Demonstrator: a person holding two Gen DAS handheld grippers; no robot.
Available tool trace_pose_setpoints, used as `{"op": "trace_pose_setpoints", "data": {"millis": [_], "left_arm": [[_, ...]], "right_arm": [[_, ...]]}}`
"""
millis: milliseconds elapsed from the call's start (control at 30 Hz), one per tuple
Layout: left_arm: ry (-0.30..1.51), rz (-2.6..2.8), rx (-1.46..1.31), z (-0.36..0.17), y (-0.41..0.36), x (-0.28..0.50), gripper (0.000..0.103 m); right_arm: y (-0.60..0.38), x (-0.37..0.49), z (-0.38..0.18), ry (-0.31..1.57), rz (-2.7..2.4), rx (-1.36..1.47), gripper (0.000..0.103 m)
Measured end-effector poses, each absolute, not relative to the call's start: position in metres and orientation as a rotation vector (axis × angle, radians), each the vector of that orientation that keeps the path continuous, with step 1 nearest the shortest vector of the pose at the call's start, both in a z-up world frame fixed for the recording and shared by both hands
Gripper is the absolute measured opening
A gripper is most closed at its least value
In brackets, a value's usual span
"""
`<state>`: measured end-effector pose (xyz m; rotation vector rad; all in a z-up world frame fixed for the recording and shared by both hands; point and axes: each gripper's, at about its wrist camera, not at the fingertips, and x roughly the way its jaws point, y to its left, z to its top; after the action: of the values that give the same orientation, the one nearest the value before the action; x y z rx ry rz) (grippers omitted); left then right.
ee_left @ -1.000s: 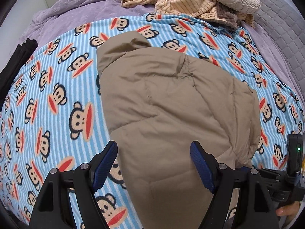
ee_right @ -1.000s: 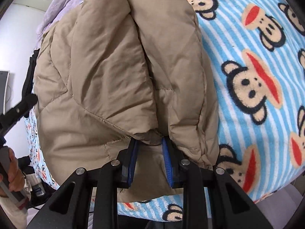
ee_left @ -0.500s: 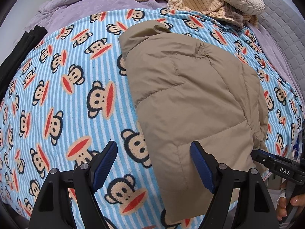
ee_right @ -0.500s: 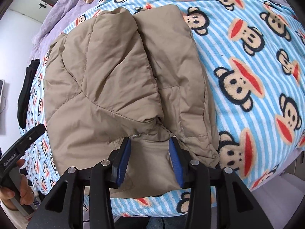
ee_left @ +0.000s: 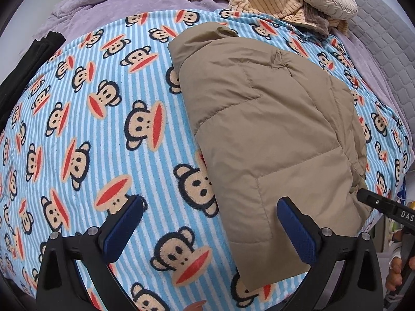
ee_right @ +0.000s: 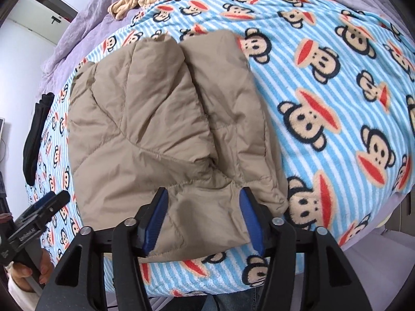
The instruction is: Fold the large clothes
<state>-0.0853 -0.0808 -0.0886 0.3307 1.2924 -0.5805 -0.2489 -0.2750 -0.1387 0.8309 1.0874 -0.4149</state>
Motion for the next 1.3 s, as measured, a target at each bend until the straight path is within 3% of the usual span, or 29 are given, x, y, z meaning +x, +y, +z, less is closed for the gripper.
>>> {"op": "trace_pose_setpoints", "data": {"millis": [33,333,433,767,1200,1267,1300], "left_arm": [[1.296,-0.578,0.334,-0.087,-0.081,-0.082,0.103],[1.338,-0.522,0.272,-0.097,-0.097,-0.061,0.103],[1.34,-0.52,0.245,-0.102,-0.104,-0.053,0.103],[1.423,-0.564,0.076,-0.116,-0.11,-0.031,0.103],[1.507,-0.699,-0.053,-0.137,-0.124,-0.024,0.103],[1.524,-0.721,-0.098,-0.143,-0.12,-0.019,0.103],[1.534,-0.733,-0.122,-0.147,-0.119,-0.017,0.103]], "right_arm": [[-0.279,-0.249,-0.136,1.081,-0.413,0.829,0.07],[-0.326,-0.221,-0.134,1.111,-0.338,0.818,0.072],[-0.34,-0.215,-0.136,1.116,-0.301,0.811,0.083],[-0.36,-0.198,-0.145,1.105,-0.139,0.803,0.085],[-0.365,-0.168,-0.182,1.258,-0.101,0.681,0.086],[-0.373,-0.166,-0.192,1.261,-0.075,0.734,0.102],[-0.377,-0.164,-0.198,1.254,-0.062,0.758,0.103]]}}
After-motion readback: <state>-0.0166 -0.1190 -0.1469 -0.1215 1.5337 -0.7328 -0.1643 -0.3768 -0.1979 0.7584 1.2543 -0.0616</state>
